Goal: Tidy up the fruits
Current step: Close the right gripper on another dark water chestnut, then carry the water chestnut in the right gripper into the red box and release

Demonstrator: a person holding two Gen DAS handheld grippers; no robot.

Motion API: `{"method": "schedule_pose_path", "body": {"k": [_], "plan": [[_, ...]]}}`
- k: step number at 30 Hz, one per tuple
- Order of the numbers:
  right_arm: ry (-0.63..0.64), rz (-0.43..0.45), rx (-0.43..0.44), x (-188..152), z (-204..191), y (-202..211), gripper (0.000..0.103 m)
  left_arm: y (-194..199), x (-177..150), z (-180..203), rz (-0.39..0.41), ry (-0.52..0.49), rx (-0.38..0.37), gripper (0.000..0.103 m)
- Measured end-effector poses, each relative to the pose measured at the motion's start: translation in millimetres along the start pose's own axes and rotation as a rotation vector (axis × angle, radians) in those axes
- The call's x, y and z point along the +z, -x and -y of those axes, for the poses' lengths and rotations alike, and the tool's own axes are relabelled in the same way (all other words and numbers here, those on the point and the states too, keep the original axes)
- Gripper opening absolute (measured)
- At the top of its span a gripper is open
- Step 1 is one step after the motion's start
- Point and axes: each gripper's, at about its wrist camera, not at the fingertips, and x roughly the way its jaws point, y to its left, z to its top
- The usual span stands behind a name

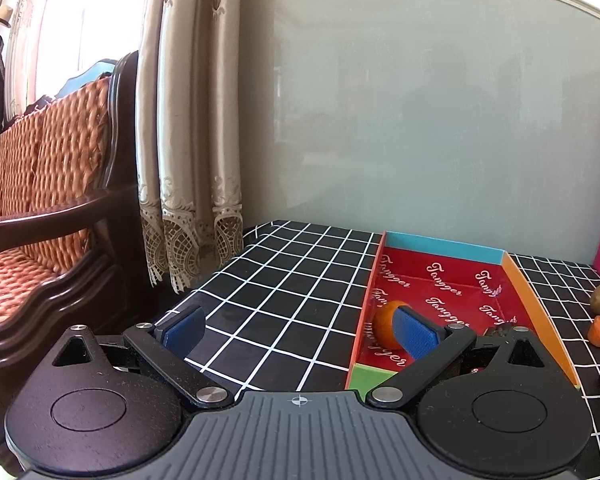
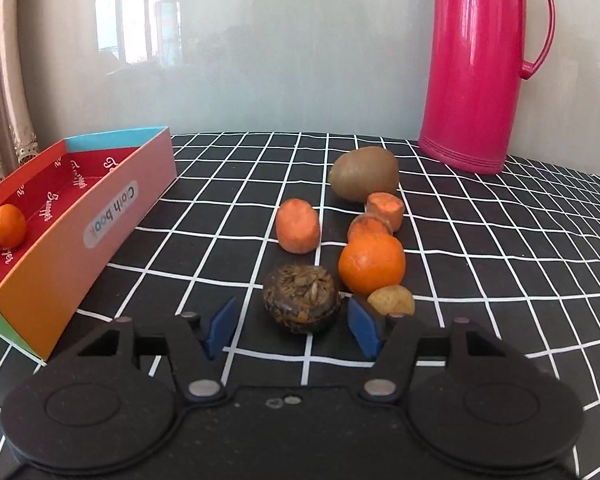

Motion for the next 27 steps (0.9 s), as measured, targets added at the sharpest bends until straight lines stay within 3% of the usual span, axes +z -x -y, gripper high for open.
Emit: {"method": "schedule_pose_path", "body": {"k": [2,27], "plan": [[0.007,0.003,-0.008,0.6,0.2,0.6,0.041,0.7,-0.1,-1.0,0.002,0.004,0.001,0.099],[0.009,0.104,0.024,14.0,-13.9,36.9,0.040,9.9,-2.5,-11.7,0.003,-0.004,0.015,0.099]]}}
